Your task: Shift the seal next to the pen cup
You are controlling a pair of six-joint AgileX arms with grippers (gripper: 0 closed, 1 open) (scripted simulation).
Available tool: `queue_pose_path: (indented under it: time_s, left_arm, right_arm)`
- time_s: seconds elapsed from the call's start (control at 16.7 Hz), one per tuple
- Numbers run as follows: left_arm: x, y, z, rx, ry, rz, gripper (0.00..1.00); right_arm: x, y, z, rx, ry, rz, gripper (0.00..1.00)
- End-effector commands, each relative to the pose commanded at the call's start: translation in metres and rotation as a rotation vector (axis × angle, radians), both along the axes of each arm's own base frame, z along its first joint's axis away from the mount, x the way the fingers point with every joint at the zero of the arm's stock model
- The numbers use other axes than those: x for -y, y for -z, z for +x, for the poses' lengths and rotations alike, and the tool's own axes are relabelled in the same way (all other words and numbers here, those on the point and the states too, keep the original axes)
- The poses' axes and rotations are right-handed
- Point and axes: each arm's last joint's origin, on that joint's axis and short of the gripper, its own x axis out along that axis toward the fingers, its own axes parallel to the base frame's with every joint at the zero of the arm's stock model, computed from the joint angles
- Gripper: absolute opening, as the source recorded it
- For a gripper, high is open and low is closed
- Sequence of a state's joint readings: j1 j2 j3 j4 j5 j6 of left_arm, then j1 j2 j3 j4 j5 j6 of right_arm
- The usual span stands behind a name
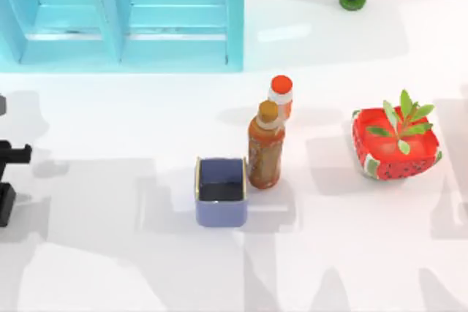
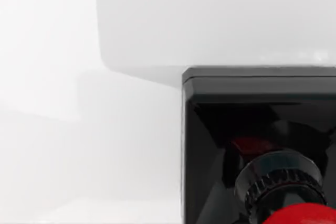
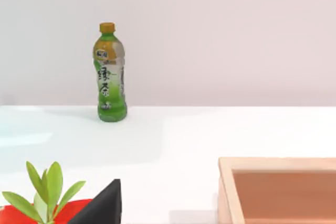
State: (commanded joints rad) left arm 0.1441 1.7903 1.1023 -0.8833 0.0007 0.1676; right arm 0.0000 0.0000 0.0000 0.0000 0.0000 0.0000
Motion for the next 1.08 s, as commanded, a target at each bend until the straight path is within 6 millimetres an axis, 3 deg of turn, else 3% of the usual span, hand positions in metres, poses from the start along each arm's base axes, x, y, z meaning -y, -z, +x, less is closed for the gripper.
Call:
queue_pose_path:
  time_s: [0.18,0.24,0.78,0.9,1.08]
  left_arm:
    - [0.0,0.0,0.0,0.0,0.0,0.0,0.02]
    - [0.0,0.0,0.0,0.0,0.0,0.0,0.0]
    - [0.001,-0.001,0.0,0.001,0.003,0.0,0.0]
    - [0.011,-0.009,0.006,0.0,0.003,0.0,0.0]
    - [0.045,-0.042,0.017,0.001,0.006,0.0,0.0]
  right_arm:
    - [0.0,0.0,0.0,0.0,0.0,0.0,1.0]
    - [0.0,0.0,0.0,0.0,0.0,0.0,1.0]
    - [0.0,0.0,0.0,0.0,0.0,0.0,1.0]
    - [0.0,0.0,0.0,0.0,0.0,0.0,1.0]
    - [0.0,0.0,0.0,0.0,0.0,0.0,1.0]
